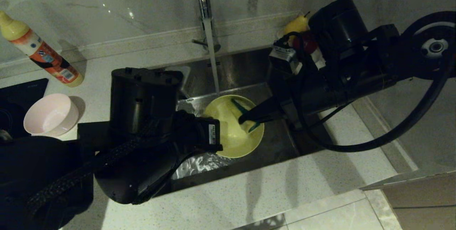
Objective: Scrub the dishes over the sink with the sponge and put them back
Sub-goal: Wipe the bowl
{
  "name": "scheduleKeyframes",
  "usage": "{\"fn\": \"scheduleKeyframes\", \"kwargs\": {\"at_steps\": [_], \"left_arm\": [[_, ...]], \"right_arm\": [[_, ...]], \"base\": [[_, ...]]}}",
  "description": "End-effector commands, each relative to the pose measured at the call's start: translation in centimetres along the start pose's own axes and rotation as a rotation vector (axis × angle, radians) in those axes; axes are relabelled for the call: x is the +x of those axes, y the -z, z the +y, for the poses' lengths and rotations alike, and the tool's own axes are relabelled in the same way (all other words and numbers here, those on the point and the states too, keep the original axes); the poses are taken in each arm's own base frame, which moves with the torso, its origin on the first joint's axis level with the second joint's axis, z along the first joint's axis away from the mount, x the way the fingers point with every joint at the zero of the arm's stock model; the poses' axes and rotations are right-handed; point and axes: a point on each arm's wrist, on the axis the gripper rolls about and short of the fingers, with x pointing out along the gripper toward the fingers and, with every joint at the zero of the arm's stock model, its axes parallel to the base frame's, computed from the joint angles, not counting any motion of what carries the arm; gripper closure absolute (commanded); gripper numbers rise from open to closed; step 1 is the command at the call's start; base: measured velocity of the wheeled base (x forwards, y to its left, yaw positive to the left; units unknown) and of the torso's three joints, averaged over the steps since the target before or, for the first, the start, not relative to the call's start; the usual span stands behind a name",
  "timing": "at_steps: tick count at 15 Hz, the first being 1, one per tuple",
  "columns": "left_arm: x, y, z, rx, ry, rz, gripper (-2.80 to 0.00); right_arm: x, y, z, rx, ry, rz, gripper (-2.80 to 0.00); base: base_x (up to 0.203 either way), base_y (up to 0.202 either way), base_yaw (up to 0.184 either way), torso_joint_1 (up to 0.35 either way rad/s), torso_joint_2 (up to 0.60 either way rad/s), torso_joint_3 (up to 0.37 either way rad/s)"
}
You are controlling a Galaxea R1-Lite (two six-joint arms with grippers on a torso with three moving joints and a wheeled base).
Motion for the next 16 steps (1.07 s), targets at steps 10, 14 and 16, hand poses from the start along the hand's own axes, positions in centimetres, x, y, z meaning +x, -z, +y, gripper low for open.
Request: {"fn": "scheduleKeyframes", "kwargs": {"at_steps": [10,14,16], "left_arm": [[0.8,2.7,-0.8,0.113,-0.016,-0.078,0.0],[0.6,1.0,-0.9,0.073,-0.013,-0.131,0.0],[0.2,0.4,-0.9,0.05,-0.005,-0.158,0.0]], "right_arm": [[-1.6,0.6,1.2,0.014,-0.001,0.004,0.0],[-1.5,1.9,0.3,0.048,0.028,0.051,0.0],[-0.7,2.1,-0.6,0.067,0.041,0.074,0.0]], "base": [[0.0,0.0,0.0,0.0,0.0,0.0],[0.0,0.0,0.0,0.0,0.0,0.0],[0.0,0.0,0.0,0.0,0.0,0.0]]}}
